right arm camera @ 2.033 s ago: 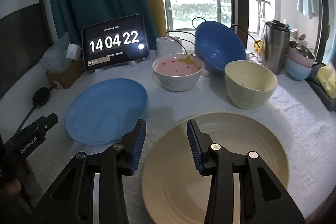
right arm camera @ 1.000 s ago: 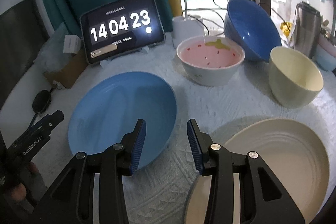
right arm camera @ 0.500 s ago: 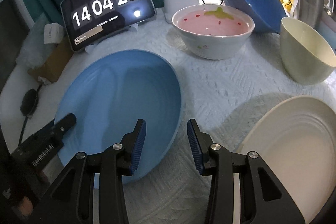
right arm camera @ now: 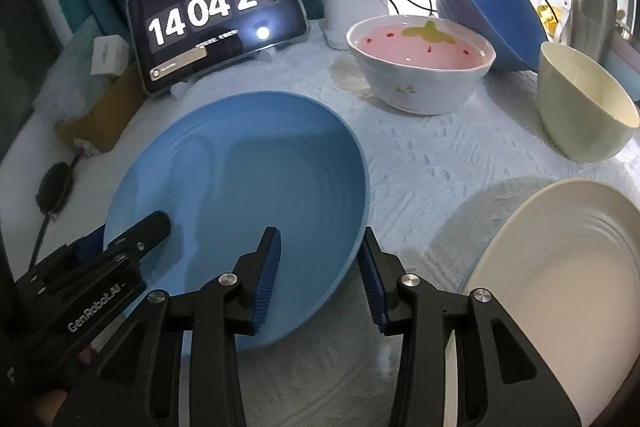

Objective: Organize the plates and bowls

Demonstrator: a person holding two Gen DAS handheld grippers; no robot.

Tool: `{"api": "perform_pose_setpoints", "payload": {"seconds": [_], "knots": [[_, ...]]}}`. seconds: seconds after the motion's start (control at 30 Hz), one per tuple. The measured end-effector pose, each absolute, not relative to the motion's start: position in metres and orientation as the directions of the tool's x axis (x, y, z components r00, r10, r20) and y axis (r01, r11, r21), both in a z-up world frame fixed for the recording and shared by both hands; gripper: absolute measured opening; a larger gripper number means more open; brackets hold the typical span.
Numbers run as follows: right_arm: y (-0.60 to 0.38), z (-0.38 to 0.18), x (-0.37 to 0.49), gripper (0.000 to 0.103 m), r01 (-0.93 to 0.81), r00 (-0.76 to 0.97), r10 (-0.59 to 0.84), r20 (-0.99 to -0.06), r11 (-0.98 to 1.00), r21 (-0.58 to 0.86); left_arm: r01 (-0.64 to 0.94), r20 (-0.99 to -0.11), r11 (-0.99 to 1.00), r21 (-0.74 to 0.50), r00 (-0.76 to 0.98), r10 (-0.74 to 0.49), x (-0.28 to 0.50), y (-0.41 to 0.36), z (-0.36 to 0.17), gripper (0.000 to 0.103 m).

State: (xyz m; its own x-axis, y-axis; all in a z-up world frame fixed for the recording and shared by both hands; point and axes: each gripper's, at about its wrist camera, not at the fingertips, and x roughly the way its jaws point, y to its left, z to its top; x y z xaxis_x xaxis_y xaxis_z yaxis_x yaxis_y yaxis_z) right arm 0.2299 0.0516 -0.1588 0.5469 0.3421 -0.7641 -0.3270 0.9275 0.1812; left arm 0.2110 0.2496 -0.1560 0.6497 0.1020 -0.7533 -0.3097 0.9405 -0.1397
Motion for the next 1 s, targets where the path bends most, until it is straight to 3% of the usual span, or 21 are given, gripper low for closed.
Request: {"api": "perform_pose_setpoints", "payload": {"seconds": [0.23, 1.0], "knots": [[0.05, -0.156, 0.221, 0.038, -0.331, 0.555, 0.349, -0.755, 0.925, 0.184, -0.305, -0.726, 0.935, -0.18, 0.683, 0.083, 0.203, 0.252, -0.152, 0.053], [0.021, -0.121, 0.183, 0.039, -0.345, 0.643, 0.376, -0.667, 0.92, 0.185, -0.256, -0.644, 0.956, -0.143, 0.757, 0.106, 0.162, 0.217, -0.119, 0.051]]}}
